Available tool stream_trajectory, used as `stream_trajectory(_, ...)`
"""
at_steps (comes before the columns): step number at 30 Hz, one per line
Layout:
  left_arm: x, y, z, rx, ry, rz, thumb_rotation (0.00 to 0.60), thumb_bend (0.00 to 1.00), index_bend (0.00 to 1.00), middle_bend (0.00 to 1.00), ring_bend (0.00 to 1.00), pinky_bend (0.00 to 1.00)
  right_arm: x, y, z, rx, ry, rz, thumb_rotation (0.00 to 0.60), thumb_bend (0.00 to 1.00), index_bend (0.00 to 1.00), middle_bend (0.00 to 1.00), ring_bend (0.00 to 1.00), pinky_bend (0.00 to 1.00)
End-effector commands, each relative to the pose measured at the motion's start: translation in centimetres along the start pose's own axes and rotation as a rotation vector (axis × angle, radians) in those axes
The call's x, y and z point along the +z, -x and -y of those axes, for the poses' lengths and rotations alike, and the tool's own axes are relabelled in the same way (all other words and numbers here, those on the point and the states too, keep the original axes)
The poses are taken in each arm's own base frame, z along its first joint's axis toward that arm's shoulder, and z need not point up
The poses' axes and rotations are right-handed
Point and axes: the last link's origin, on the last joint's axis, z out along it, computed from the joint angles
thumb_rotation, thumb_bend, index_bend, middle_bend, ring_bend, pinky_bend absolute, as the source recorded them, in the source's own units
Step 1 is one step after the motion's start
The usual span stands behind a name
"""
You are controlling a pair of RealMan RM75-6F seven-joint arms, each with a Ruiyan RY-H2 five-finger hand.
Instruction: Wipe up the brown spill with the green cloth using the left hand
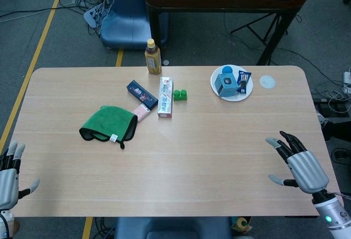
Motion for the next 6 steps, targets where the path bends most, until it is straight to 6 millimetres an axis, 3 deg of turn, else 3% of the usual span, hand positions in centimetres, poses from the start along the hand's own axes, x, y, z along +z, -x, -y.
stream_trajectory(1, -0.37, -0.05, -0.04, -0.005, 0.005, 0.001, 0.600, 0.17, 0.00, 0.00, 0.00, 0.17, -0.01, 0.00, -0.04, -0.002, 0.010, 0.001, 0.600, 0.18, 0.09, 0.21, 0.05, 0.09)
stream_trajectory(6, -0.88, 0.15, -0.48, -0.002, 0.023, 0.009, 0.600, 0.17, 0.00, 0.00, 0.00, 0.16, -0.19, -0.18, 0.05, -0.007, 0.021, -0.006, 0.600, 0.18, 0.09, 0.21, 0.05, 0.09)
